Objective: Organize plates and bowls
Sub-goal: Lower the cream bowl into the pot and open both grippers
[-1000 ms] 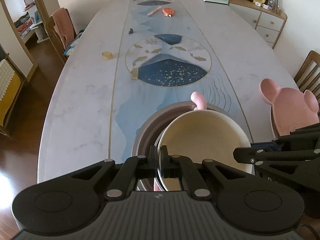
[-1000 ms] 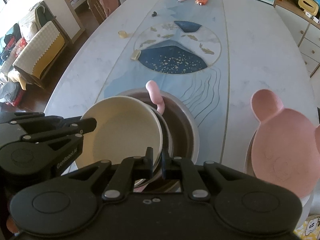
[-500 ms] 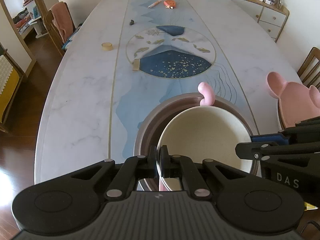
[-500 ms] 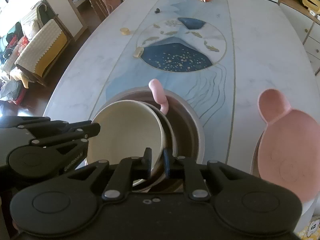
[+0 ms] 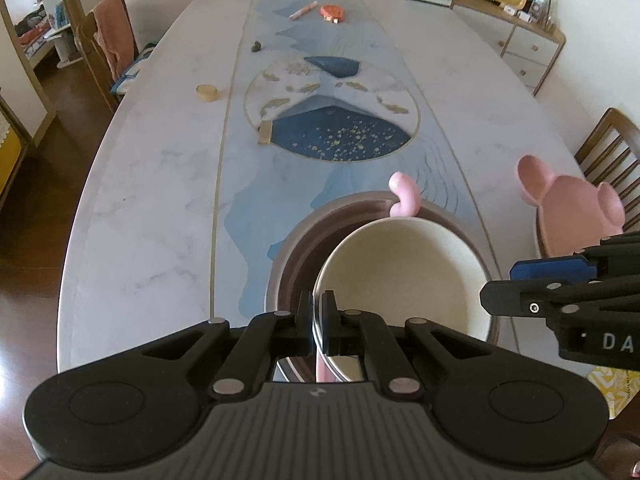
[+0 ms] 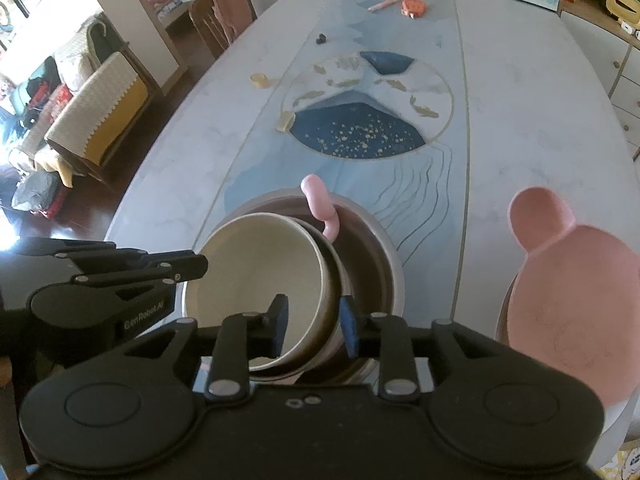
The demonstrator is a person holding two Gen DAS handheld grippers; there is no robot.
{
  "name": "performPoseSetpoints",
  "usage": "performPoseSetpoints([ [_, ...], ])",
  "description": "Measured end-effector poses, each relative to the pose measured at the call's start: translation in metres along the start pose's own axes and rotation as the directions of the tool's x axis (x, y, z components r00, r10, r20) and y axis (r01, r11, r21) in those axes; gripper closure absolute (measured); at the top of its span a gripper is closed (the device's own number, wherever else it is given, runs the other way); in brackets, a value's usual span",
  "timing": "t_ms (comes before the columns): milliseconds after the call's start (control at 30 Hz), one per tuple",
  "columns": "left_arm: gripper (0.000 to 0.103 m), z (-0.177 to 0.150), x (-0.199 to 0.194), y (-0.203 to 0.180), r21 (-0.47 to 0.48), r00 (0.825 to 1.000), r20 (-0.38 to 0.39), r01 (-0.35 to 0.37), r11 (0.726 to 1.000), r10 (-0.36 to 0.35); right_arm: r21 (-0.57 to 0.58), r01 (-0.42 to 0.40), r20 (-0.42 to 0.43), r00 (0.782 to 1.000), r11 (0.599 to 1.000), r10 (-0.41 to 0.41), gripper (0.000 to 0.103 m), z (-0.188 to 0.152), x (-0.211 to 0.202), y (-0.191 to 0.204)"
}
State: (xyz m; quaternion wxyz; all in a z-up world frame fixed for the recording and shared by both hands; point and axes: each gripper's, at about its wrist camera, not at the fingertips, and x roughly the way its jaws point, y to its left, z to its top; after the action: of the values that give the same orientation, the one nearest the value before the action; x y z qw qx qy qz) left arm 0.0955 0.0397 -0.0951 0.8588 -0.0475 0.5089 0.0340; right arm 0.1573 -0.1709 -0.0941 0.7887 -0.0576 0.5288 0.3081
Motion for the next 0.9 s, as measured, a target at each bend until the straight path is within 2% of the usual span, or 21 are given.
performPoseSetpoints([
  [267,0.100,0.002,-0.016,0.011,-0.012,0.999,0.035,0.026,1.000,-0.025,0.018,-0.018,0.036,0.999,1.000,0.017,0.066,-0.003,-0.017,-0.010],
  [567,0.099,0.001,-0.024,0.034,-0.059,0.997,0.061,0.059,0.997,-0.055,0.057,-0.040,0.081,0.996,0.998,0.035,0.051,-0.007,-0.036,-0.024],
  [667,0.098,0.001,-0.027,0.041,-0.065,0.996,0.074,0.062,0.996,-0.057,0.047,-0.034,0.114,0.993,0.998,0.029,0.040,-0.011,-0.043,-0.026],
  [767,0.081,0.001,-0.028,0.048,-0.078,0.995,0.084,0.055,0.995,-0.049,0.047,-0.033,0.130,0.991,0.998,0.026,0.035,-0.015,-0.047,-0.030],
  [833,0.057,0.000,-0.029,0.052,-0.090,0.995,0.096,0.051,0.995,-0.042,0.052,-0.035,0.138,0.990,0.998,0.027,0.028,-0.018,-0.048,-0.034],
  [900,0.039,-0.002,-0.031,0.056,-0.099,0.993,0.117,0.043,0.994,-0.031,0.062,-0.030,0.144,0.989,0.998,0.020,0.024,-0.021,-0.048,-0.038],
])
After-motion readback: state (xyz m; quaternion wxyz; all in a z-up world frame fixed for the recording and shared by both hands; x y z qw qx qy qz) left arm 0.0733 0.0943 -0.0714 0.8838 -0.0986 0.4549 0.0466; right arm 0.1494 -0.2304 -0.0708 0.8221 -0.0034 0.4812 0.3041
